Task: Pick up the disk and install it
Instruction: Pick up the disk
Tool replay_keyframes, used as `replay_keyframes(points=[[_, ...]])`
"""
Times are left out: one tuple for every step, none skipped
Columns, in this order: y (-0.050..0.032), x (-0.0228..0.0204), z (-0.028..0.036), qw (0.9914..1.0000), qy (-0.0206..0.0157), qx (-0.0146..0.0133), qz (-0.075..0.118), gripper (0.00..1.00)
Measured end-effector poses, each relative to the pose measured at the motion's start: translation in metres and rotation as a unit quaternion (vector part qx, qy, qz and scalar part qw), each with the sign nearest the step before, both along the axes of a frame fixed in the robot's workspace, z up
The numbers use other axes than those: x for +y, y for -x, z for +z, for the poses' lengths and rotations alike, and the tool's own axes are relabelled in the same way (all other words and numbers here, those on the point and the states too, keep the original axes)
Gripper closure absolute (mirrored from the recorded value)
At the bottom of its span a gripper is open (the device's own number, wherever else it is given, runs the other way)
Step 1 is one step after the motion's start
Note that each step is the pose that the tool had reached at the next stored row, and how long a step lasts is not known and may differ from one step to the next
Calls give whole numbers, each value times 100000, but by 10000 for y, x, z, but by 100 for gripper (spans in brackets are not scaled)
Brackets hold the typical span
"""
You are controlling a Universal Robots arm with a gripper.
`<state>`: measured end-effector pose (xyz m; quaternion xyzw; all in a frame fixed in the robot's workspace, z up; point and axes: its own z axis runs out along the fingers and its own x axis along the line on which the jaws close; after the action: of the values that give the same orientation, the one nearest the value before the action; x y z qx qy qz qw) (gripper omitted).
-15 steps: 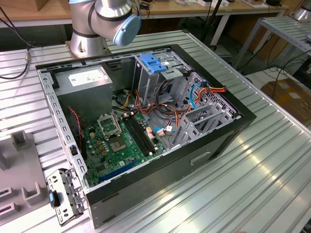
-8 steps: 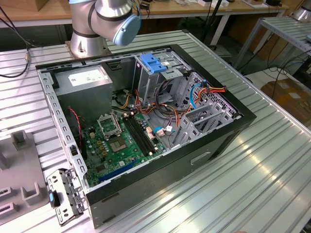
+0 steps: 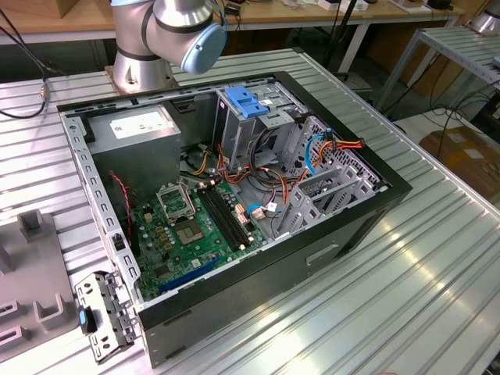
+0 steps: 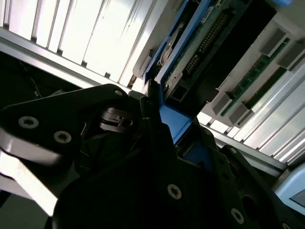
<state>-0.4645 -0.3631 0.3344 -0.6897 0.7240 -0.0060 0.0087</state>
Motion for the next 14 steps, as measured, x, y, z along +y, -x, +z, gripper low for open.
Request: replay_keyframes(points=[[0,0,33,100000,1,2,-2,63],[0,0,63,100000,5,9,-2,63],[0,0,92,100000,6,13,-2,63],[0,0,117,100000,3,7,-1,63],[0,0,144,100000,1,5,0,63],[0,0,178,100000,2,5,-2,63],[0,0,204,100000,3,6,-1,63],[0,0,237,100000,3,6,1,63],[0,0,282,100000,4,5,-1,63],[0,0,322,100000,2,7,0,63],[0,0,344,100000,2,6,-1,63],[0,0,360,100000,3,6,0,63],[0,0,390,100000,1,5,0,63],[0,0,404,100000,2,4,-1,63]])
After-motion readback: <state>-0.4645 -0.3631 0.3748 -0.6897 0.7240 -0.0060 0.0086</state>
